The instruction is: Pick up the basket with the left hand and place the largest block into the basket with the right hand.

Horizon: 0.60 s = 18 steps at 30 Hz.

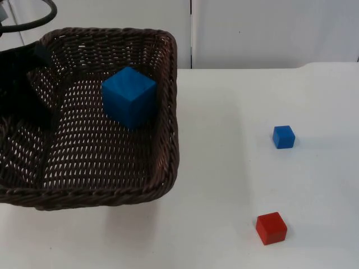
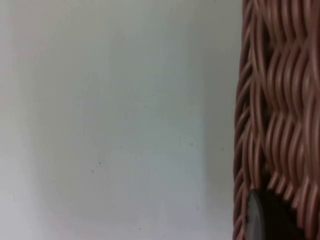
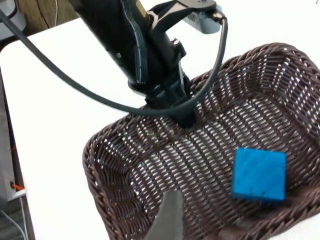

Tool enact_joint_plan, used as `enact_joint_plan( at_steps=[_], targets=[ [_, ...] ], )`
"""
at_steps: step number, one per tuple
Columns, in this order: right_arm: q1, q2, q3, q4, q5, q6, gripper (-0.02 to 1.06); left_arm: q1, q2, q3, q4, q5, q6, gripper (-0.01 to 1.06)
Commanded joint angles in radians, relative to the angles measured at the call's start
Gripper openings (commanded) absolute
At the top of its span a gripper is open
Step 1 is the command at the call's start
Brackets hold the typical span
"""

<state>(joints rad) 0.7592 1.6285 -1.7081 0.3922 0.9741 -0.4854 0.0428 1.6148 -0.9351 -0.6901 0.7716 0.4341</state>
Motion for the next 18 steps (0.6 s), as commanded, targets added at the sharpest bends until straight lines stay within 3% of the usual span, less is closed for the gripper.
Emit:
enact_joint_plan(
  at_steps=[1, 18],
  targets=[
    [0.004, -0.020, 0.013, 0.005, -0.008, 0.005, 0.72, -0.002, -0.013, -0.006, -0.049, 0.009, -0.003, 0.00],
    [0.004, -0.020, 0.013, 0.010, -0.005, 0.001, 0.72, -0.002, -0.012, -0.006, -0.058, 0.017, 0.007, 0.00]
  ],
)
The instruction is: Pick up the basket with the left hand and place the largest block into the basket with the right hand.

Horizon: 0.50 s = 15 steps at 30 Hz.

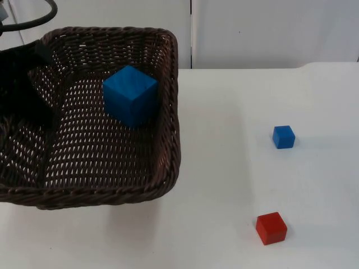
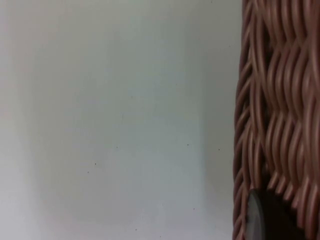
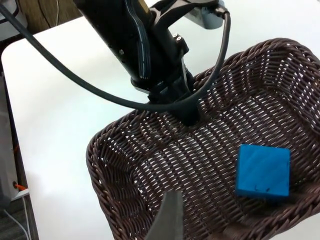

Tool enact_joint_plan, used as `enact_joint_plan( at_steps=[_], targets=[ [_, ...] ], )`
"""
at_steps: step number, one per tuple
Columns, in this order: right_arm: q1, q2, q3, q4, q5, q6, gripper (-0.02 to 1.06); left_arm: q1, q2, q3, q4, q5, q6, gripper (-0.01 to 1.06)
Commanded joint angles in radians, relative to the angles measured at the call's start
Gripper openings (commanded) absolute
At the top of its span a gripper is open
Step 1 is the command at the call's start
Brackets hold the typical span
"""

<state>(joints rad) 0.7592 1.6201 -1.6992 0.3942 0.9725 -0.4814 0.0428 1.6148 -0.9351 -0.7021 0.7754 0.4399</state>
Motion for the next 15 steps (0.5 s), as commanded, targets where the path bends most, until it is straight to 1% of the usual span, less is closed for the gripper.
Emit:
enact_joint_plan(
  at_steps=[1, 7, 12, 15],
  targets=[
    [0.004, -0.011, 0.004, 0.008, -0.003, -0.005, 0.72, -0.002, -0.012, -0.006, -0.044, 0.017, 0.001, 0.00],
    [0.004, -0.011, 0.004, 0.010, -0.001, -0.005, 0.72, -0.002, -0.010, -0.006, -0.039, 0.035, 0.027, 0.00],
    [0.004, -0.011, 0.004, 0.010, -0.001, -0.005, 0.72, -0.002, -0.005, -0.006, -0.053, 0.009, 0.030, 0.00],
    [0.004, -0.011, 0.004, 0.019, -0.001, -0.005, 0.72, -0.004, 0.022, -0.006, -0.096, 0.005, 0.063, 0.00]
  ],
)
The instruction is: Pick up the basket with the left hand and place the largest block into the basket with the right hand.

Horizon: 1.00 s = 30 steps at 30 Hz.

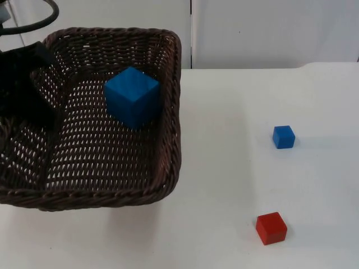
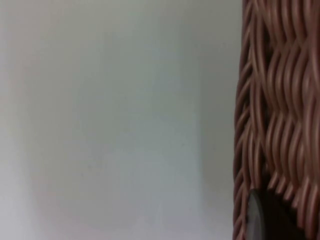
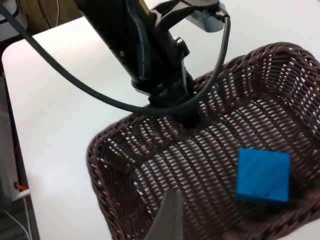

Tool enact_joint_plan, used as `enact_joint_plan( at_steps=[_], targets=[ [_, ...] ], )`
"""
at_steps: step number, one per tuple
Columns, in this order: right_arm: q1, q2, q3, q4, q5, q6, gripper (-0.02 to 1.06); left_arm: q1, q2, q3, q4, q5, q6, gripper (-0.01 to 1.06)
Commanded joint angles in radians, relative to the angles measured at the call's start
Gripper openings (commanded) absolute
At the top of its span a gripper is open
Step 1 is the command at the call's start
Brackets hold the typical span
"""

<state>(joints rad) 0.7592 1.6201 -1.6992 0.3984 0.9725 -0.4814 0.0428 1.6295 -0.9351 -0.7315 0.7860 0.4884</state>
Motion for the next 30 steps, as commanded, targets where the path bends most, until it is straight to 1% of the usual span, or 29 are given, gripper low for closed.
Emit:
enact_joint_plan(
  at_steps=[1, 3, 4, 6, 8, 9, 12, 13, 16, 19, 20, 25, 30],
  targets=[
    [0.004, -0.011, 0.004, 0.029, -0.001, -0.005, 0.72, -0.006, 0.023, -0.006, -0.096, -0.008, 0.040, 0.00],
    [0.004, -0.011, 0.004, 0.054, -0.001, -0.005, 0.72, -0.015, 0.072, -0.006, -0.158, -0.038, 0.081, 0.00],
    [0.004, -0.011, 0.004, 0.054, -0.001, -0.005, 0.72, -0.015, 0.072, -0.006, -0.158, -0.038, 0.081, 0.00],
    [0.004, -0.011, 0.004, 0.069, -0.001, -0.005, 0.72, -0.039, 0.133, -0.021, -0.204, -0.073, 0.114, 0.00],
    [0.004, -0.011, 0.004, 0.079, -0.001, -0.009, 0.72, -0.066, 0.191, -0.057, -0.200, -0.074, 0.114, 0.00],
    [0.004, -0.011, 0.004, 0.079, -0.001, -0.009, 0.72, -0.066, 0.191, -0.057, -0.200, -0.074, 0.114, 0.00],
    [0.004, -0.011, 0.004, 0.079, 0.011, -0.009, 0.72, -0.116, 0.269, -0.120, -0.200, -0.093, 0.114, 0.00],
    [0.004, -0.011, 0.004, 0.079, 0.011, -0.009, 0.72, -0.116, 0.269, -0.120, -0.200, -0.093, 0.114, 0.00],
    [0.004, -0.011, 0.004, 0.079, 0.023, -0.009, 0.72, -0.160, 0.342, -0.189, -0.209, -0.096, 0.114, 0.00],
    [0.004, -0.011, 0.010, 0.082, 0.012, -0.006, 0.72, -0.193, 0.412, -0.256, -0.222, -0.098, 0.114, 0.00],
    [0.004, -0.011, 0.010, 0.082, 0.012, -0.006, 0.72, -0.193, 0.412, -0.256, -0.222, -0.098, 0.114, 0.00],
    [0.004, -0.011, 0.017, 0.083, 0.010, 0.002, 0.72, -0.203, 0.505, -0.351, -0.225, -0.101, 0.114, 0.00],
    [0.004, -0.011, 0.017, 0.076, 0.028, 0.002, 0.72, -0.203, 0.527, -0.368, -0.229, -0.129, 0.116, 0.00]
  ],
)
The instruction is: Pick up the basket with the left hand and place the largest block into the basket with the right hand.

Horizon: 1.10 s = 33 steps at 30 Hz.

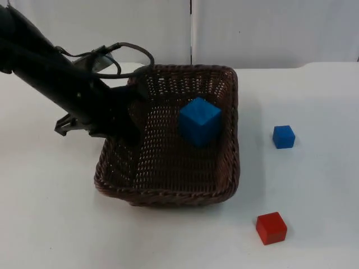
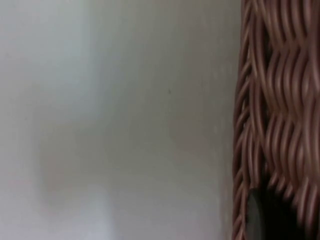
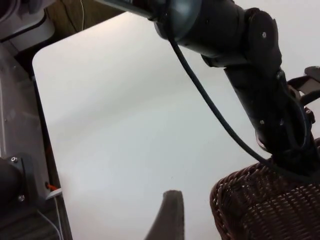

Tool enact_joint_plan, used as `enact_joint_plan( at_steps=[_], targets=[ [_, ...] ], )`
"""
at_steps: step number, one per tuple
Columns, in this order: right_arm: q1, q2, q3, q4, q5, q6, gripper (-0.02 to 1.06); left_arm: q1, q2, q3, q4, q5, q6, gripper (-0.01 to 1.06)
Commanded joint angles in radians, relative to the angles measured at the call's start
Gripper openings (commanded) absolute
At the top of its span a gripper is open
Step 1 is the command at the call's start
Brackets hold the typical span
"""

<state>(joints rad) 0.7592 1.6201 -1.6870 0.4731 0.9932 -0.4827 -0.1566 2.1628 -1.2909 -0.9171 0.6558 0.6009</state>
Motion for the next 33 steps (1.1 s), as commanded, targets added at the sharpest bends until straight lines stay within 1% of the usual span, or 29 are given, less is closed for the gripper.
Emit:
enact_joint_plan(
  at_steps=[1, 8, 10, 11, 12, 13, 14, 15, 18, 19, 21, 26, 29, 33],
  targets=[
    [0.004, -0.011, 0.006, 0.001, 0.007, 0.004, 0.72, -0.004, -0.003, -0.012, -0.044, -0.001, 0.006, 0.00],
    [0.004, -0.011, 0.006, 0.001, -0.002, 0.000, 0.72, -0.004, -0.002, -0.012, -0.058, -0.003, 0.027, 0.00],
    [0.004, -0.011, 0.006, 0.001, -0.004, -0.002, 0.72, -0.004, -0.002, -0.012, -0.060, -0.003, 0.027, 0.08],
    [0.004, -0.011, 0.006, 0.001, -0.004, -0.002, 0.72, -0.004, -0.002, -0.012, -0.066, 0.001, 0.027, 0.15],
    [0.004, -0.011, 0.006, 0.001, -0.004, -0.002, 0.72, -0.004, -0.002, -0.012, -0.072, 0.004, 0.027, 0.24],
    [0.004, -0.011, 0.006, 0.001, -0.004, -0.002, 0.72, -0.004, -0.002, -0.012, -0.072, 0.004, 0.027, 0.24],
    [0.004, -0.011, 0.006, 0.001, -0.004, -0.004, 0.72, -0.004, -0.002, -0.012, -0.078, 0.012, 0.027, 0.34],
    [0.004, -0.011, 0.006, 0.001, -0.004, -0.008, 0.72, -0.004, -0.002, -0.012, -0.082, 0.017, 0.027, 0.49],
    [0.004, -0.011, 0.006, 0.001, -0.004, -0.008, 0.72, -0.004, -0.002, -0.012, -0.082, 0.037, 0.027, 0.87],
    [0.004, -0.011, 0.006, 0.001, -0.004, -0.008, 0.72, -0.004, -0.002, -0.012, -0.082, 0.037, 0.027, 0.87],
    [0.004, -0.011, 0.006, 0.001, -0.005, -0.008, 0.72, 0.005, -0.002, -0.012, -0.082, 0.041, 0.027, 1.05],
    [0.004, -0.011, 0.006, 0.001, -0.013, -0.008, 0.72, 0.031, -0.007, -0.012, -0.059, 0.046, 0.051, 1.05],
    [0.004, -0.011, 0.006, 0.005, -0.046, -0.008, 0.72, 0.062, -0.028, -0.012, -0.030, 0.037, 0.059, 1.05],
    [0.004, -0.011, 0.006, 0.001, -0.058, -0.018, 0.72, 0.098, -0.061, -0.012, -0.025, 0.041, 0.059, 1.05]
  ],
)
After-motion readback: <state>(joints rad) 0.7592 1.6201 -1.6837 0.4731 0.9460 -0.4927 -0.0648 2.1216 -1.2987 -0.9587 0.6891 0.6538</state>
